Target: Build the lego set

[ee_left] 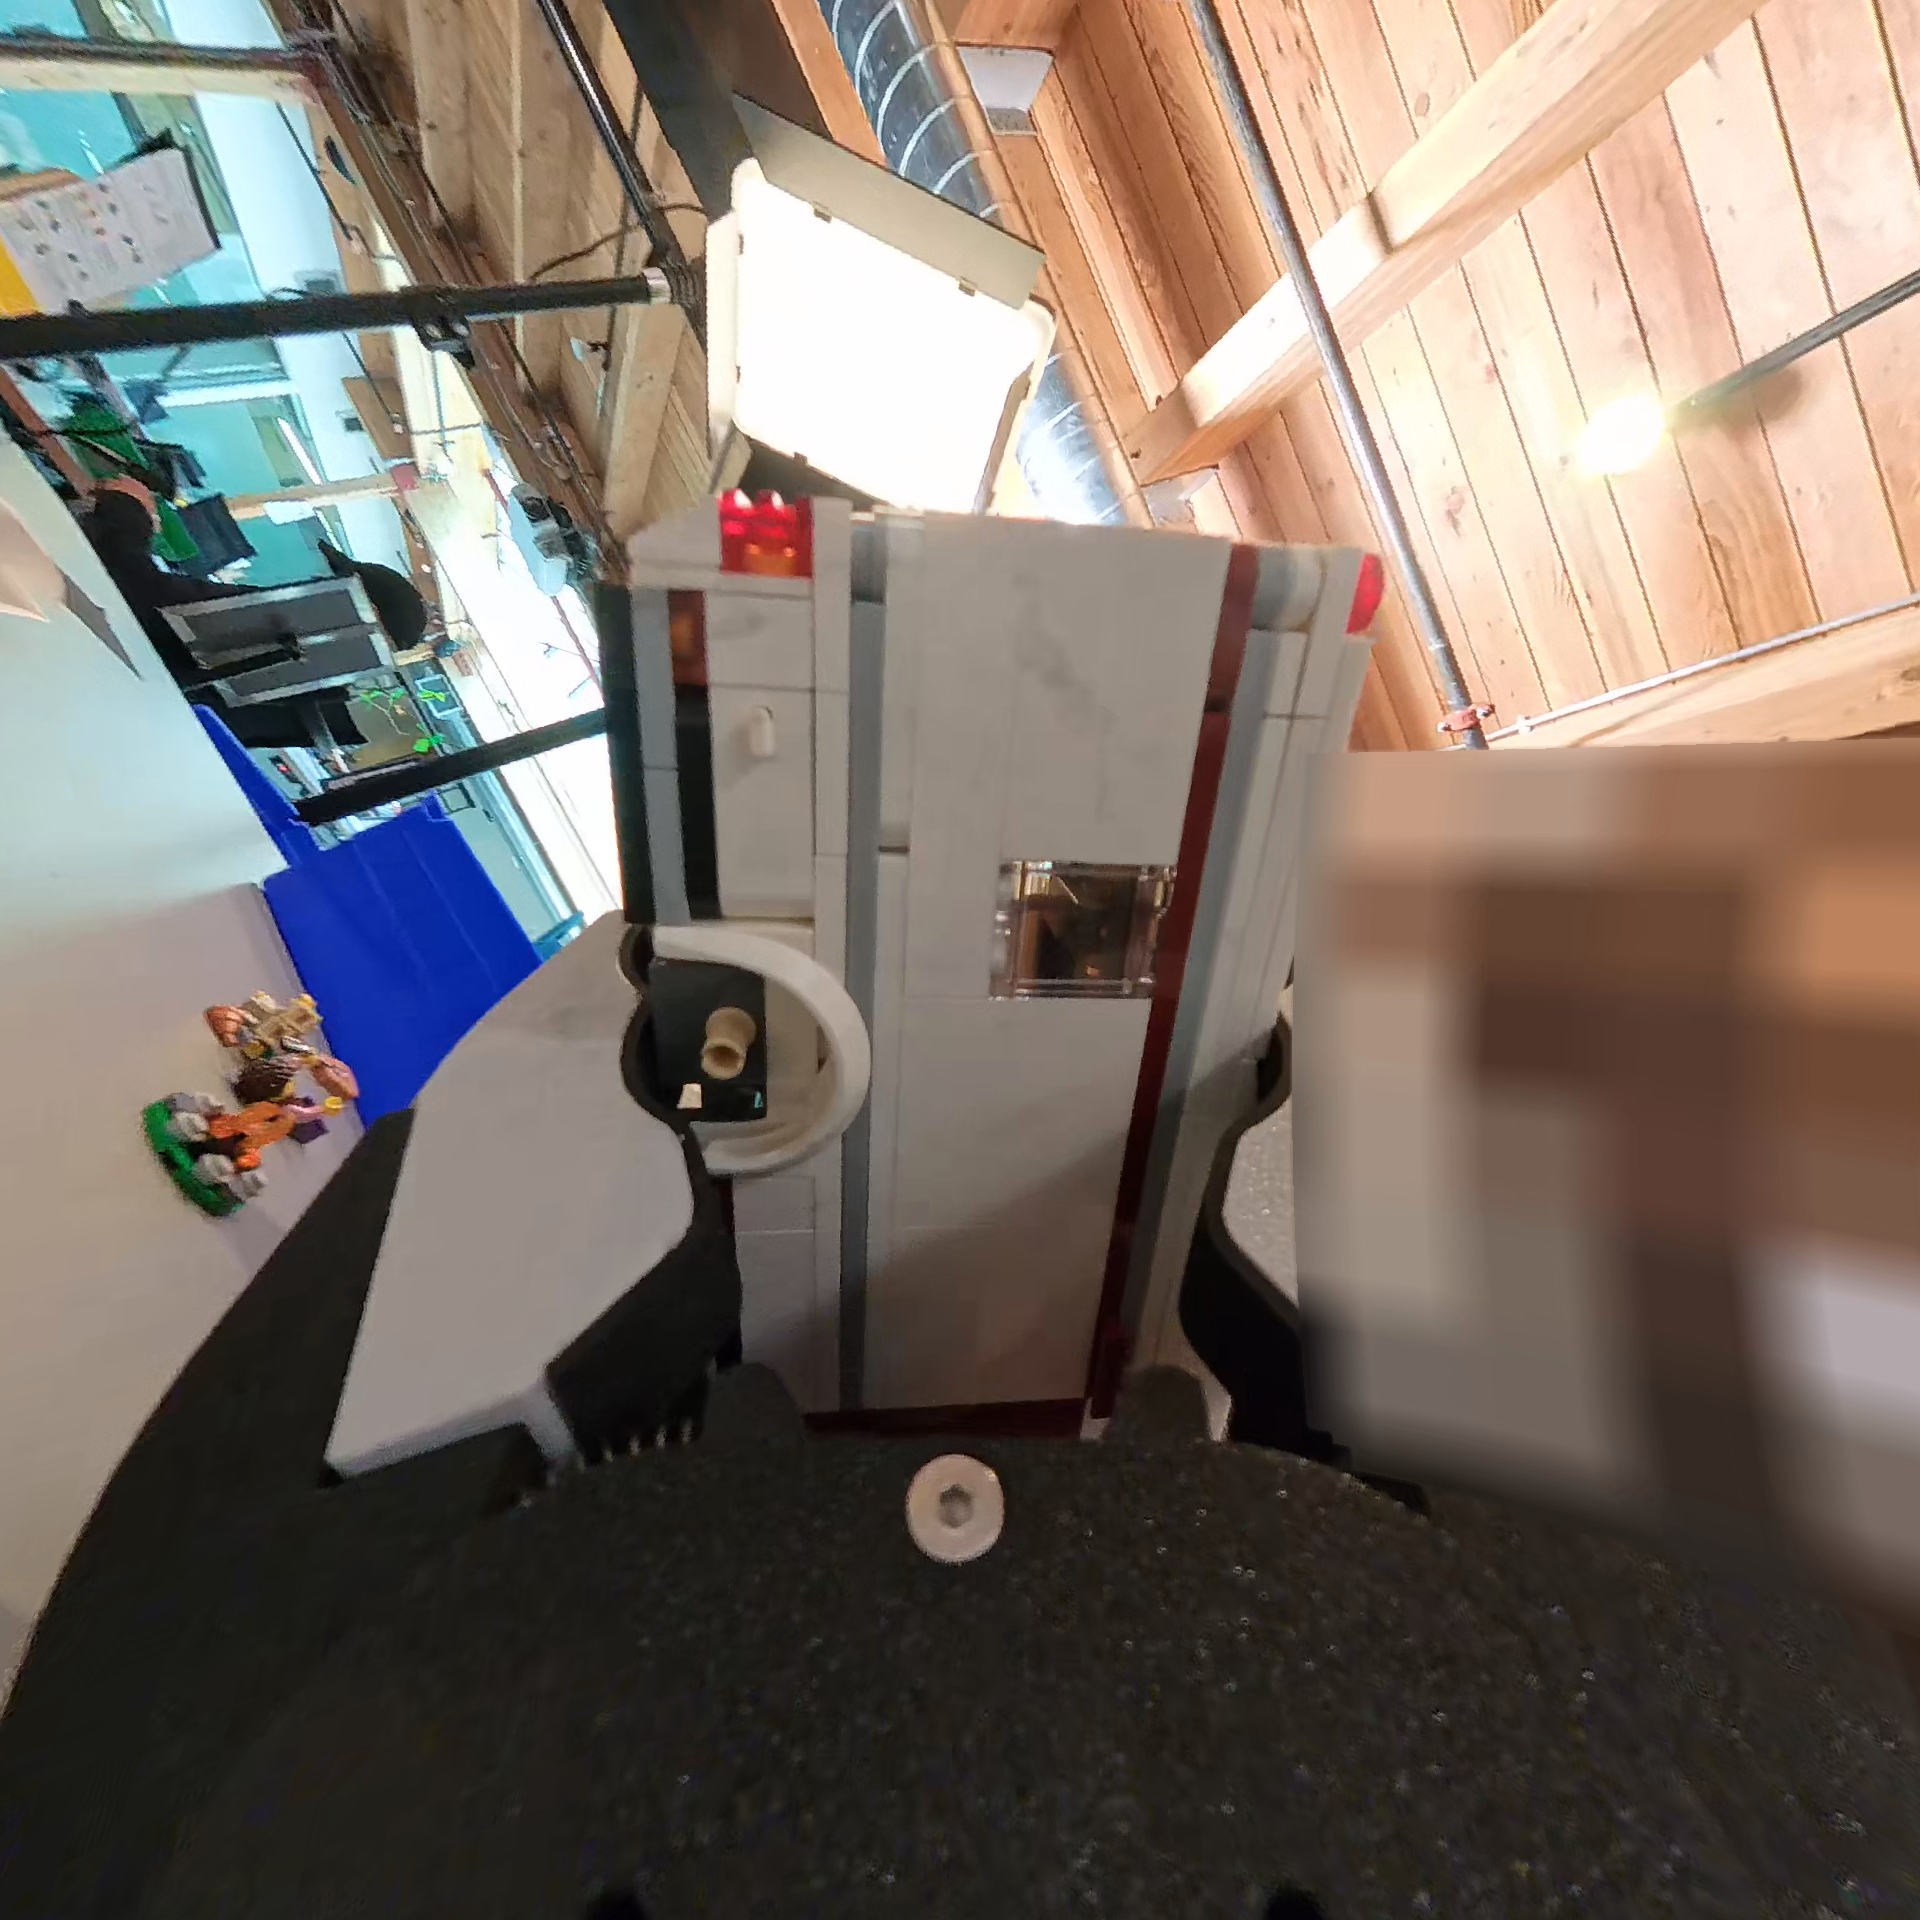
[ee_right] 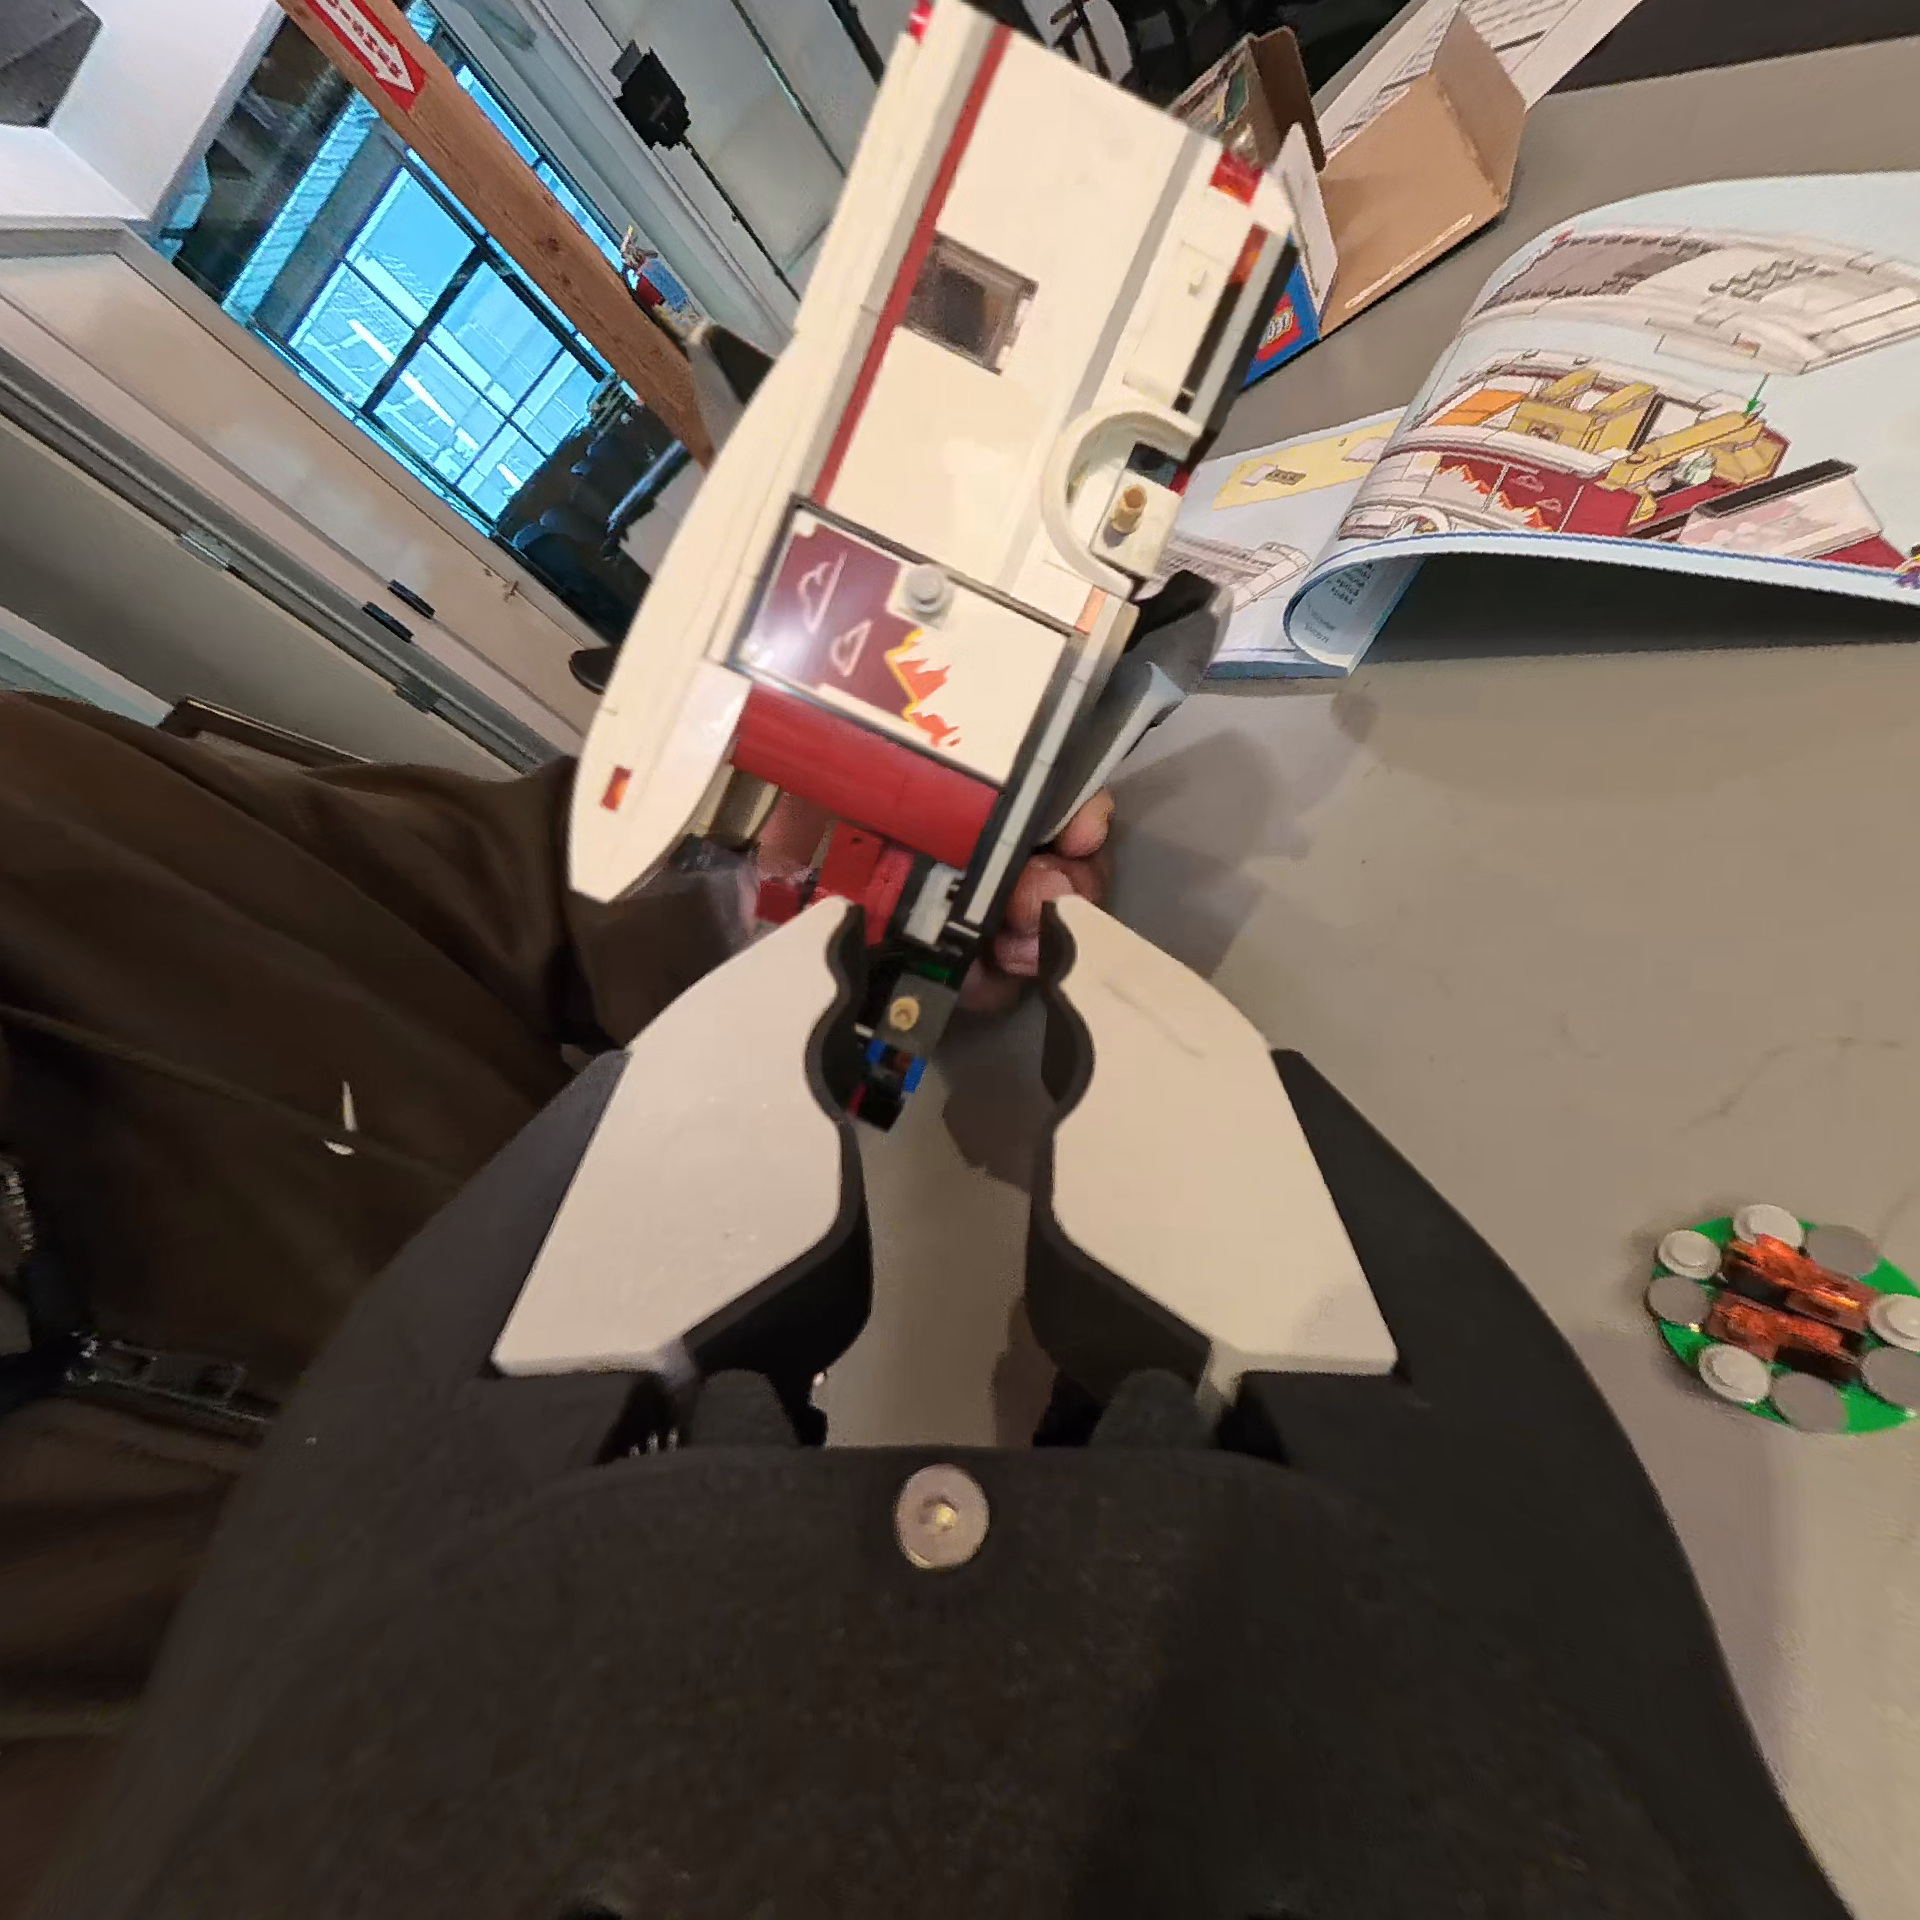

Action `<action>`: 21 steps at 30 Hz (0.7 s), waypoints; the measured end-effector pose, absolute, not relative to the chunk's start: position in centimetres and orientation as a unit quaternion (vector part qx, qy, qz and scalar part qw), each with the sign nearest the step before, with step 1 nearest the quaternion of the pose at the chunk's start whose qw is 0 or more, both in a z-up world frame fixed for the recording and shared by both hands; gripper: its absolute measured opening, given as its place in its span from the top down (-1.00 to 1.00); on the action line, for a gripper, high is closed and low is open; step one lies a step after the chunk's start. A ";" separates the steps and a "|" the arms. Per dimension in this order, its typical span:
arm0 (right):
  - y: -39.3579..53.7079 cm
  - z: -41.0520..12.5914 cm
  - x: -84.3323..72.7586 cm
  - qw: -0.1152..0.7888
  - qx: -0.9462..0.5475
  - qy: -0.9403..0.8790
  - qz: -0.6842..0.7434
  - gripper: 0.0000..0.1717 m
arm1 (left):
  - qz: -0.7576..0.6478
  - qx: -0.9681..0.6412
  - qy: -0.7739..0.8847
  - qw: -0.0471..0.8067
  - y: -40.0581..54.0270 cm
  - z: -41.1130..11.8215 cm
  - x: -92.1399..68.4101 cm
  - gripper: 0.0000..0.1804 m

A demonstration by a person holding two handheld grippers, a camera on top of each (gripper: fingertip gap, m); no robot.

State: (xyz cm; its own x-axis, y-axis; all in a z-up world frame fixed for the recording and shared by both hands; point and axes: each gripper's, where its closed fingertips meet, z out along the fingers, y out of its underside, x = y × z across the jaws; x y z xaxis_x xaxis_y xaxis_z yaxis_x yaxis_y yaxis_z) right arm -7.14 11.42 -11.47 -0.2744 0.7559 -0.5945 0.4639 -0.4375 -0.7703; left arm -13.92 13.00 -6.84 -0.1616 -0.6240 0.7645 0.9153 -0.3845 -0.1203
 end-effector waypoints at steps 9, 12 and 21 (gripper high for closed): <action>6.5 -15.9 -1.6 0.169 -0.564 -0.646 0.485 0.64 | -0.697 -0.429 -0.227 0.528 14.0 -8.6 -15.5 -0.20; 3.2 -18.1 0.3 0.160 -0.555 -0.684 0.445 0.66 | -0.697 -0.445 -0.227 0.515 14.2 -9.1 -14.8 -0.21; 0.1 -20.8 0.7 0.183 -0.545 -0.744 0.340 0.72 | -0.703 -0.474 -0.200 0.490 14.0 -9.2 -12.7 -0.21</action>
